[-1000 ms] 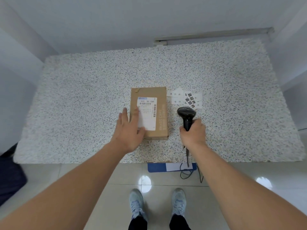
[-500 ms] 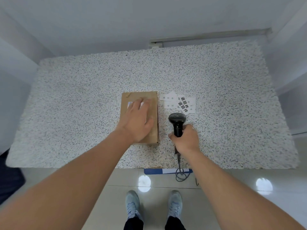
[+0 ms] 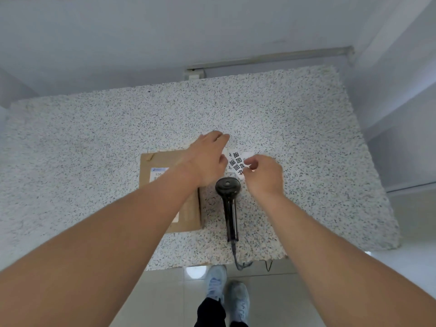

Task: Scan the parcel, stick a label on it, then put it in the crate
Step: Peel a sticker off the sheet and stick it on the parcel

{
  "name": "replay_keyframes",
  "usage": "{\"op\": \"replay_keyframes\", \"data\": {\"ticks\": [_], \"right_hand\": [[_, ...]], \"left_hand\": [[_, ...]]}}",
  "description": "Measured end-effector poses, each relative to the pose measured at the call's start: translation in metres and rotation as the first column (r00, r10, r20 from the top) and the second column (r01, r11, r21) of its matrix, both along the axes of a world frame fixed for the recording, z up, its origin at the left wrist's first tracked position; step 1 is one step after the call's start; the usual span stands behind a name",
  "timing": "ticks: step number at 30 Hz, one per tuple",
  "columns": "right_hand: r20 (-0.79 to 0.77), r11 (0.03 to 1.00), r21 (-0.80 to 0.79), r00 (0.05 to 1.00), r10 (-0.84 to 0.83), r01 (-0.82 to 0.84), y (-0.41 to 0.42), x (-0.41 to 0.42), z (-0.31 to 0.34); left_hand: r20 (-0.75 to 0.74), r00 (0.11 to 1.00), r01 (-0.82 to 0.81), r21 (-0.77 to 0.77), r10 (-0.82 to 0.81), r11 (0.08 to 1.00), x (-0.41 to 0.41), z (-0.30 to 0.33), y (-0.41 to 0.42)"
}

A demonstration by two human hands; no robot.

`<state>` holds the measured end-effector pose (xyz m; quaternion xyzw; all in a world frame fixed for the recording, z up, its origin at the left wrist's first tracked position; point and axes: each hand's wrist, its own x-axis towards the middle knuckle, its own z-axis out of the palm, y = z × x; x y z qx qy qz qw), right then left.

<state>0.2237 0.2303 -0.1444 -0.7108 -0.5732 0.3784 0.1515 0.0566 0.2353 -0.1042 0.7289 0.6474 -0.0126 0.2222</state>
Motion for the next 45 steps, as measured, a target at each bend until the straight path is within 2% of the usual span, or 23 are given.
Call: {"op": "replay_keyframes", "data": {"ticks": [7, 10, 14, 24, 31, 37, 41, 45], "right_hand": [[0.015, 0.996, -0.072, 0.999, 0.051, -0.050, 0.022, -0.005, -0.033], [0.040, 0.994, -0.072, 0.996, 0.084, -0.081, 0.020, -0.006, -0.042], [0.076, 0.996, -0.025, 0.993, 0.090, -0.089, 0.019, -0.007, -0.053], [0.019, 0.999, 0.034, 0.999, 0.026, -0.027, 0.017, -0.003, -0.060], [0.057, 0.988, 0.124, 0.995, 0.082, -0.088, 0.010, 0.001, -0.064], [0.028, 0.989, 0.142, 0.999, 0.036, -0.040, 0.009, 0.006, -0.073], [0.025, 0.983, 0.184, 1.000, 0.015, -0.019, 0.007, 0.005, -0.070], [-0.011, 0.979, 0.205, 1.000, -0.016, 0.018, 0.005, 0.004, -0.055]], "left_hand": [[-0.072, 0.993, 0.085, -0.140, -0.096, 0.986, 0.014, -0.035, 0.041], [-0.111, 0.990, 0.070, -0.187, -0.092, 0.980, 0.017, -0.049, 0.049], [-0.100, 0.995, -0.004, -0.190, -0.015, 0.982, 0.019, -0.066, 0.049], [-0.003, 0.994, -0.108, -0.170, 0.109, 0.980, 0.011, -0.074, 0.048], [0.020, 0.993, -0.113, -0.161, 0.117, 0.980, 0.013, -0.074, 0.049], [0.062, 0.990, -0.117, -0.138, 0.127, 0.983, 0.020, -0.079, 0.050], [0.137, 0.962, -0.215, -0.164, 0.238, 0.963, 0.024, -0.079, 0.050], [0.249, 0.860, -0.387, -0.253, 0.446, 0.887, 0.024, -0.068, 0.049]]}}
